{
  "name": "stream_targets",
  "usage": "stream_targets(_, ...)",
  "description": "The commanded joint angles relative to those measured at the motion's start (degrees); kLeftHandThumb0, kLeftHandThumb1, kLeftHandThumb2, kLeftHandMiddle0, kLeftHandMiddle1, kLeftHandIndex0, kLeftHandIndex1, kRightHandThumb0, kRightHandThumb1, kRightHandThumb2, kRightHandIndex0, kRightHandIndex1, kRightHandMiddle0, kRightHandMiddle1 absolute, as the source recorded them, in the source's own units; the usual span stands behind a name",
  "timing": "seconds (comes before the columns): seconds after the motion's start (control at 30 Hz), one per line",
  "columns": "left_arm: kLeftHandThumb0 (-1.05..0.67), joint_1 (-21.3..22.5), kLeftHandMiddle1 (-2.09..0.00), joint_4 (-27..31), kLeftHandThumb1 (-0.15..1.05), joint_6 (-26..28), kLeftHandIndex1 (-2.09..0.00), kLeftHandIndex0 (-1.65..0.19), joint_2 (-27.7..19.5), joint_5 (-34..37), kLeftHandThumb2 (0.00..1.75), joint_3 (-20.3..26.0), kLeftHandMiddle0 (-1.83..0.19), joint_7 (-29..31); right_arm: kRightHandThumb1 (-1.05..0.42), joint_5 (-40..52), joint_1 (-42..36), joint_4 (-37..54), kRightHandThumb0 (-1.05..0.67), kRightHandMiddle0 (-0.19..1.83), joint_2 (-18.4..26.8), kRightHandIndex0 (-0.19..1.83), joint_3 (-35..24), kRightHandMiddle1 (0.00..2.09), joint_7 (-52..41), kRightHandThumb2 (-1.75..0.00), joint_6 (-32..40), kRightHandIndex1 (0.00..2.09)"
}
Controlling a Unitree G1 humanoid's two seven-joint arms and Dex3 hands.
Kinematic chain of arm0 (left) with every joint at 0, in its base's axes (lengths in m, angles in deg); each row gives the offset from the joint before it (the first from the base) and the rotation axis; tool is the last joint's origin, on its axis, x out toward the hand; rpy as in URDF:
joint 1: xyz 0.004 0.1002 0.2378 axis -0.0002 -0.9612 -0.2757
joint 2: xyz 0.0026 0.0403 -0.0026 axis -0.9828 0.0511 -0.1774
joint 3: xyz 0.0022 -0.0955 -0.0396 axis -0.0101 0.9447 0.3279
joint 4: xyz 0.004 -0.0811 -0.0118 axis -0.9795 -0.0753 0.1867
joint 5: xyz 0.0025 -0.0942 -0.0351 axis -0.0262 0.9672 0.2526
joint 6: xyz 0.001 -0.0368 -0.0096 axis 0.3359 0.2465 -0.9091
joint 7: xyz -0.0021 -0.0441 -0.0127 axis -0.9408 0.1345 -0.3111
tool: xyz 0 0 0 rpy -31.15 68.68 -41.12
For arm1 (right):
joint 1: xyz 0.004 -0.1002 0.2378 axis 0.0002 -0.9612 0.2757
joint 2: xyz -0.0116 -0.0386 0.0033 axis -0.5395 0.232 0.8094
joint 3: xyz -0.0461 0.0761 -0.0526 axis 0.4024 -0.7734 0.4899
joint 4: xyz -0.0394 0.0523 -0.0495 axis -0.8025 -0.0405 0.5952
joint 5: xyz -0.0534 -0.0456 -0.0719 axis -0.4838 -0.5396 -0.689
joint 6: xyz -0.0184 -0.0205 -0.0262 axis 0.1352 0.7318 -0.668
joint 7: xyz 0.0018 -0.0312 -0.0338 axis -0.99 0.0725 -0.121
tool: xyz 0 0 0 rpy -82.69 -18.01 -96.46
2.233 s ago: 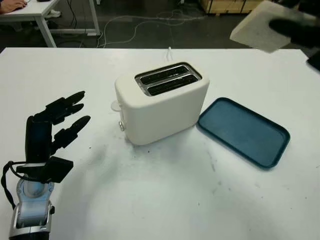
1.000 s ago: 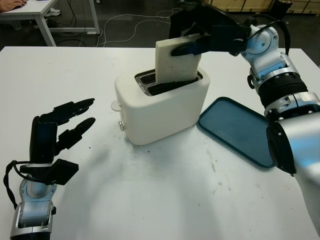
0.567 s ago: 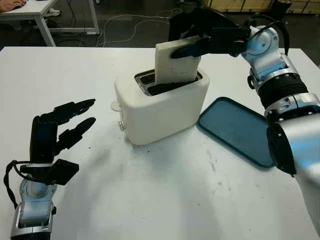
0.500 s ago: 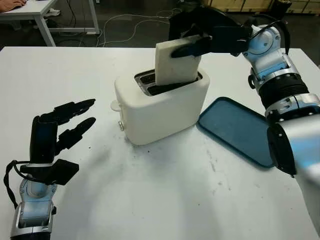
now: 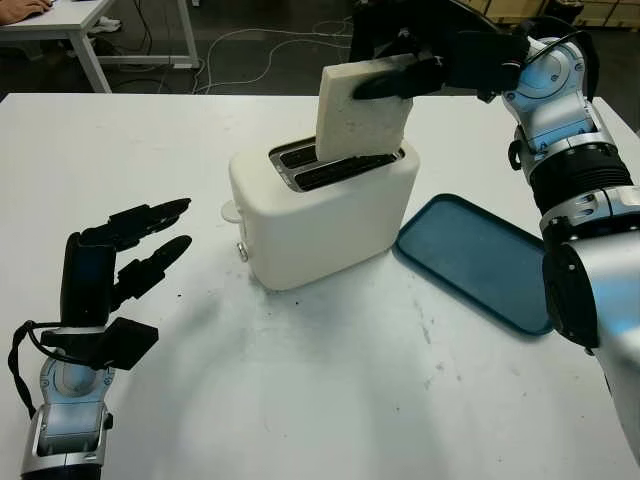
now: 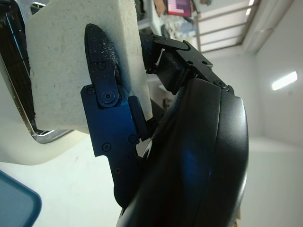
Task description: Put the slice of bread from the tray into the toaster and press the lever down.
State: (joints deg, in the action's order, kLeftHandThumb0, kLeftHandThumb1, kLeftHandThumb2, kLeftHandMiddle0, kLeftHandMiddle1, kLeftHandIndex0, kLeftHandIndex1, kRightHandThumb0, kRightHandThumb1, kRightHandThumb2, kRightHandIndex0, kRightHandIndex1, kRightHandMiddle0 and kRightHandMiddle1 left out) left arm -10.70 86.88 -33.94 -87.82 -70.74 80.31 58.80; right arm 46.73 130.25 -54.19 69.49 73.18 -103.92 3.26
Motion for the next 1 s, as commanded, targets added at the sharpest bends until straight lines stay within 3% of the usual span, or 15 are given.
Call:
stream_targets(0.0,-0.32,-0.59,-0.01,0.69,0.92,-0.01,0.0,-0.95,-0.15,-0.54,0.05,-0.16,-1.04,-0.38,-0.92,0.15,-0.62,-0.5,-0.48,0.96,-0.4,1.15,0.03,1.71,-0.4,-0.12,-0.11,1.75)
stream_targets(0.43,-0.32,-0.83,-0.01,0.9,0.92,0.36,0.0,-0.94,0.3,-1.57,0.05,-0.22,-1.05,-1.29,-0.92,-0.87,-0.94,-4.06,-0.54,0.98,-2.96,1.14,1.69,1.75,-2.49,-0.16,0.24,1.75)
stream_targets(0.57,-0.31,-0.72,-0.01,0.71,0.92,0.38,0.0,-0.93,0.43,-1.02,0.04,-0.31,-1.04,-1.12,-0.92,-0.37,-1.17,-4.6,-0.49,0.99,-3.57,1.15,1.43,1.75,-4.14,-0.15,1.51,1.75)
stream_targets(0.97,-0.3,-0.77,-0.01,1.54,0.92,1.53,0.0,-0.92,0.59,-1.22,0.04,-0.57,-1.04,-1.14,-0.92,-1.91,-3.12,-4.05,-0.51,0.99,-4.24,1.17,2.34,1.75,-2.85,-0.14,-1.34,1.75)
